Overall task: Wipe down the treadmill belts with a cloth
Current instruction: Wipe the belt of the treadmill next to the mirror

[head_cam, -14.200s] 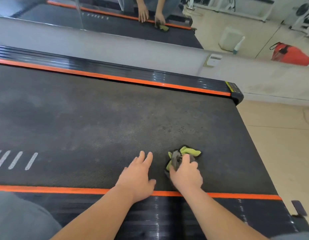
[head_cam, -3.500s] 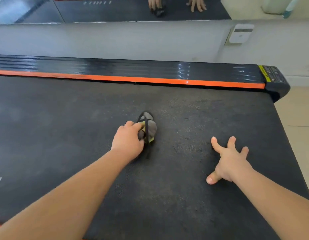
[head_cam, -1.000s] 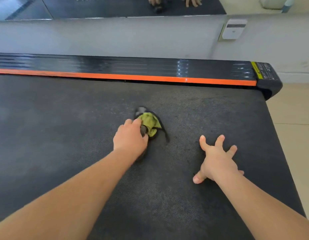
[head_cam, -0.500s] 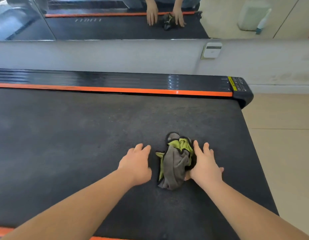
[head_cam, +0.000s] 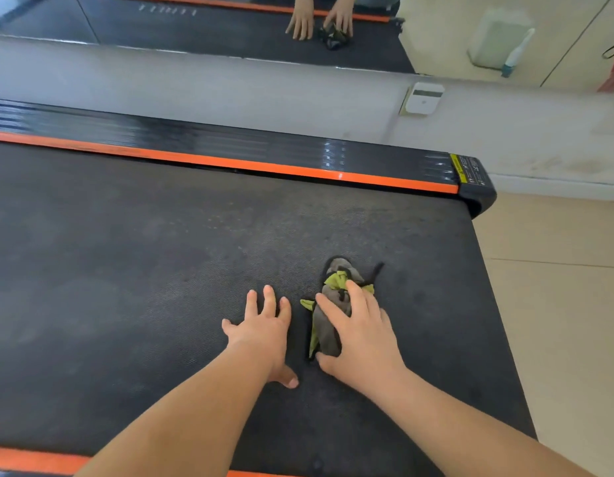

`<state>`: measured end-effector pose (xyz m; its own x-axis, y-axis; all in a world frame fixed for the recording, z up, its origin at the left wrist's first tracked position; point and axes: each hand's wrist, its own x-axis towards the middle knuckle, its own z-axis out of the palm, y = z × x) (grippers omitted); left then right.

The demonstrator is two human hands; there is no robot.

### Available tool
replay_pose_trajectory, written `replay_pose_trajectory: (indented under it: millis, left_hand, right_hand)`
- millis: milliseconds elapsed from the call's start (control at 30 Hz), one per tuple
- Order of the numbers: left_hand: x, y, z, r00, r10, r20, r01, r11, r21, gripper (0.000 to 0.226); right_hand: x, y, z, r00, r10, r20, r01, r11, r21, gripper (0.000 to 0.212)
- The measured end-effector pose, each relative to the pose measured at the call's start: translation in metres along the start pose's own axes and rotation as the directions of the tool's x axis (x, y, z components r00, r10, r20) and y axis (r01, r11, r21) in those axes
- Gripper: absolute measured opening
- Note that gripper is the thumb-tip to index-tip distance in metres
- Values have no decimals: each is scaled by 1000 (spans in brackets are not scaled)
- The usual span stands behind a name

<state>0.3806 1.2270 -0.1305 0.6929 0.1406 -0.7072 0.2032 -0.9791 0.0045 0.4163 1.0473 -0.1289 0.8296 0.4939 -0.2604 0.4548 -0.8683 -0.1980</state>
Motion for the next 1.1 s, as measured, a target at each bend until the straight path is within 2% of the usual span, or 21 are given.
replay_pose_trajectory:
  millis: [133, 167, 200, 267, 333, 367, 433, 500, 567, 633, 667, 700, 733, 800, 867, 933, 1000, 1033, 1100]
  left_hand:
    - [5, 3, -2, 1000, 2, 20, -2, 1000, 15, 146]
    - [5, 4, -1, 1000, 3, 24, -4, 1000, 18, 147]
    - [5, 4, 0, 1000, 4, 25, -5, 1000, 22, 147]
    - [6, 3, 2, 1000, 3, 28, -3, 1000, 22, 147]
    - [7, 2, 2, 1000, 5, 29, -5, 1000, 16, 147]
    - [7, 2, 1, 1000, 6, 29, -6, 1000, 13, 147]
    - [8, 2, 0, 1000, 6, 31, -6, 1000, -1, 147]
    - [8, 2, 1, 1000, 5, 24, -5, 1000, -6, 147]
    - [6, 1, 3, 1000, 5, 5, -5, 1000, -6, 148]
    - [5, 0, 3, 1000, 12, -2, -12, 1000, -4, 148]
    - [5, 0, 4, 1000, 13, -3, -13, 1000, -3, 148]
    - [4, -1, 4, 1000, 13, -3, -13, 1000, -2, 148]
    - [5, -1, 3, 1000, 16, -4, -16, 1000, 0, 147]
    - [5, -1, 3, 1000, 22, -3, -22, 1000, -6, 146]
    - [5, 0, 3, 1000, 25, 4, -25, 1000, -18, 146]
    - [6, 0, 5, 1000, 23, -3, -23, 1000, -18, 146]
    - [6, 0, 3, 1000, 19, 2, -19, 1000, -24, 146]
    - [5, 0, 3, 1000, 17, 4, -17, 999, -31, 146]
    - [6, 0, 3, 1000, 16, -5, -16, 999, -34, 146]
  right_hand:
    - [33, 46, -3, 968, -224, -112, 209, 969, -135, 66]
    - [41, 61, -5, 959, -256, -123, 231, 955, -187, 63]
    - [50, 75, -9, 962, -225, -155, 188, 957, -220, 61]
    - [67, 100, -16, 964, 6, -267, -60, 979, -196, 58]
    - [80, 113, -25, 882, 354, -311, -368, 930, 12, 58]
    - [86, 111, -28, 830, 475, -293, -458, 879, 129, 59]
    - [90, 84, -26, 770, 579, -267, -522, 813, 258, 56]
    - [80, 38, -12, 789, 529, -313, -456, 845, 278, 49]
    - [56, -6, 7, 899, 260, -351, -211, 962, 172, 43]
    - [33, -21, 19, 969, -66, -240, 84, 994, 66, 47]
    - [32, -11, 15, 967, -181, -180, 190, 981, 37, 51]
    - [38, 3, 7, 964, -230, -134, 230, 973, -10, 54]
    - [48, 19, -2, 972, -209, -109, 202, 977, -71, 56]
    - [77, 51, -19, 991, -9, -133, -4, 995, -99, 50]
    - [104, 68, -32, 950, 271, -155, -270, 962, 33, 43]
    - [118, 58, -28, 893, 396, -213, -381, 918, 107, 45]
    - [113, 23, -14, 866, 409, -287, -383, 913, 143, 47]
    - [104, 6, -3, 881, 338, -330, -312, 941, 132, 48]
    - [77, -17, 21, 923, 96, -372, -73, 994, 75, 53]
